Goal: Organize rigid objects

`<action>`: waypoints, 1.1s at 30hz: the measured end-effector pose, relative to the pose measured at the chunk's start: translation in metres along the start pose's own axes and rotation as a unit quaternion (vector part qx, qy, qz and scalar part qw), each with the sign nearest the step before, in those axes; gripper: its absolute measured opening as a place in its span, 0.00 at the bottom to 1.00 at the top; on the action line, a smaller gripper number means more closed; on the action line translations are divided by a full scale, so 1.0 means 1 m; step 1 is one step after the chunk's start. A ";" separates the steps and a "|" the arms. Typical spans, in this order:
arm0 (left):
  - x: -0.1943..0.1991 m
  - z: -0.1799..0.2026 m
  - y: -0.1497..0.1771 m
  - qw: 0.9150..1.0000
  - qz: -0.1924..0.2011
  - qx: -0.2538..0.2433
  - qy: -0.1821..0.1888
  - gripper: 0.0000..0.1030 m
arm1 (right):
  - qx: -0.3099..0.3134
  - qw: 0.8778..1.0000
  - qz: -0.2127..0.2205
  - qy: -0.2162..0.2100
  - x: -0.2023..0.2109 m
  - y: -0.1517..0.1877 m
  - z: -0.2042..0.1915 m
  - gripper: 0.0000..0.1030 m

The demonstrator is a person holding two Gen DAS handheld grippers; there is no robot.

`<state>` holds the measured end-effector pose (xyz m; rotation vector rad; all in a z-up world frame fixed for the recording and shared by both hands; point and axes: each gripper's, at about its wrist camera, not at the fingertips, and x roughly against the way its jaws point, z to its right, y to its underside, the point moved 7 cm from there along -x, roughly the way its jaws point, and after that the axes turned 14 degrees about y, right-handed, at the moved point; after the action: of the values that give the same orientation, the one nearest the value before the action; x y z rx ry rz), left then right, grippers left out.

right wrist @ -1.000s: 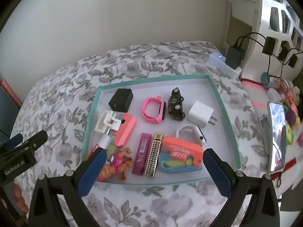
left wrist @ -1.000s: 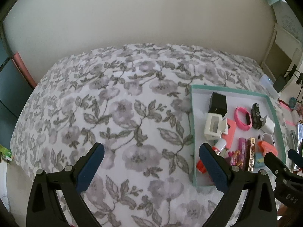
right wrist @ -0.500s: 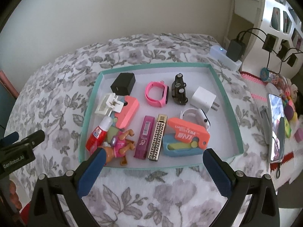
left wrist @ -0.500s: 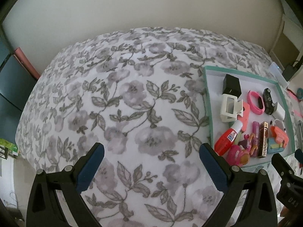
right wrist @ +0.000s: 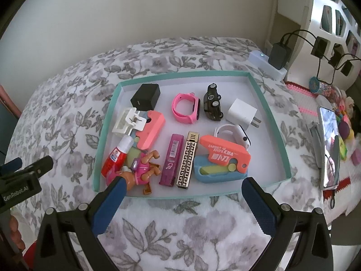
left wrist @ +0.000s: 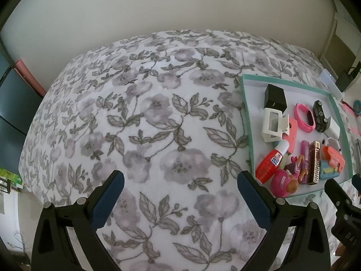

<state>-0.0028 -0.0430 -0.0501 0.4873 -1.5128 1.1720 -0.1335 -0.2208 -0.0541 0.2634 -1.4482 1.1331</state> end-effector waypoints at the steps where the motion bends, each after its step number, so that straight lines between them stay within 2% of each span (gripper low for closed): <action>1: 0.000 0.000 0.000 1.000 -0.001 -0.001 0.000 0.97 | -0.001 1.000 0.001 -0.001 0.000 -0.001 0.000 1.00; 33: -0.002 0.001 0.001 1.000 -0.005 -0.012 -0.003 0.97 | -0.003 1.000 0.004 -0.002 -0.003 -0.002 0.002 1.00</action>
<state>-0.0038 -0.0436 -0.0522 0.4828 -1.5265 1.1441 -0.1326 -0.2251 -0.0551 0.2564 -1.4574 1.1356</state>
